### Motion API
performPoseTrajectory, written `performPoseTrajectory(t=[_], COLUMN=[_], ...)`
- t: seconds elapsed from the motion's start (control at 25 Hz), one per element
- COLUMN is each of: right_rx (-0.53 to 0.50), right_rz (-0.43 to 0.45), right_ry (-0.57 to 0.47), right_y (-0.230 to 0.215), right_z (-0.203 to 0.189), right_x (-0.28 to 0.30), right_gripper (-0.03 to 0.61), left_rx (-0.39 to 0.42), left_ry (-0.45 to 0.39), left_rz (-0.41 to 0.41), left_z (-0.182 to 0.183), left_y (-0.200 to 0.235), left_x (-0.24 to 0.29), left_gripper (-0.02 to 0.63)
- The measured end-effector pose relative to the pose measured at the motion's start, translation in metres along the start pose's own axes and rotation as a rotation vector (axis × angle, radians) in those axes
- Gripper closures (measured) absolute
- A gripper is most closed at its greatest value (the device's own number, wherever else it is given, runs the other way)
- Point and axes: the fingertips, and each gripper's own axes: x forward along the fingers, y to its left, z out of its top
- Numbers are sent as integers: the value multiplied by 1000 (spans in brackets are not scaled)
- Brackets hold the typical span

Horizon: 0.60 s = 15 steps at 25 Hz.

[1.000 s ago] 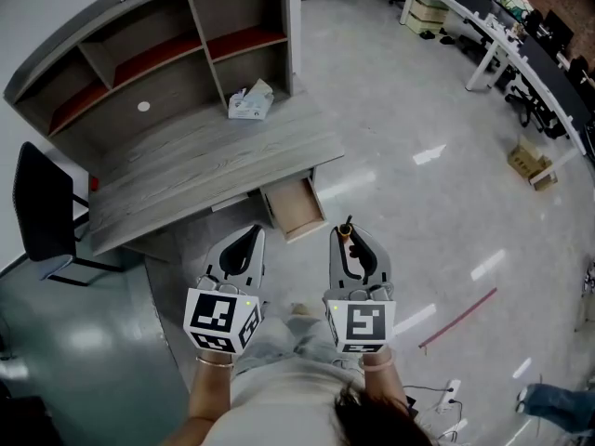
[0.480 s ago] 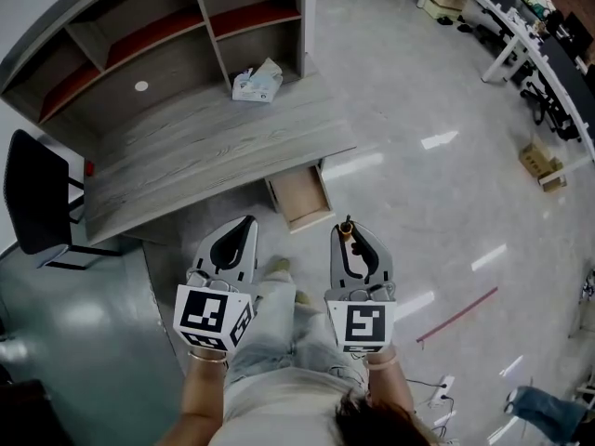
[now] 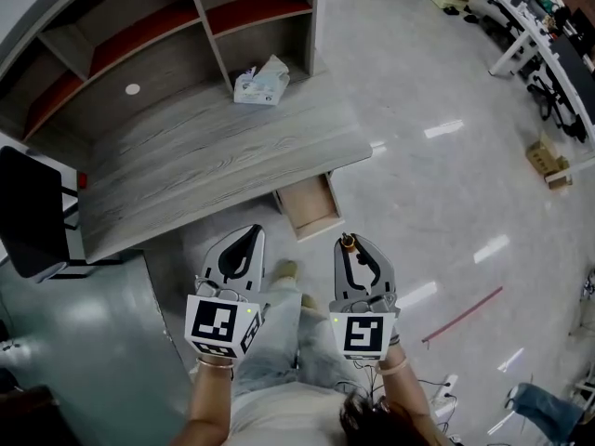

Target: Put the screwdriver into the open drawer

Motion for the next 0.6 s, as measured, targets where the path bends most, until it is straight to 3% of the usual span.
performPoseTrajectory(t=[0.6], right_rx=[-142], right_rz=[68], right_ry=[102], right_y=[20], right_z=[-68], right_x=[83], right_gripper=[492], left_rx=[-41], left_ry=[70], left_rz=[4], left_z=[-50], left_y=[39], left_x=[62], left_gripper=[597])
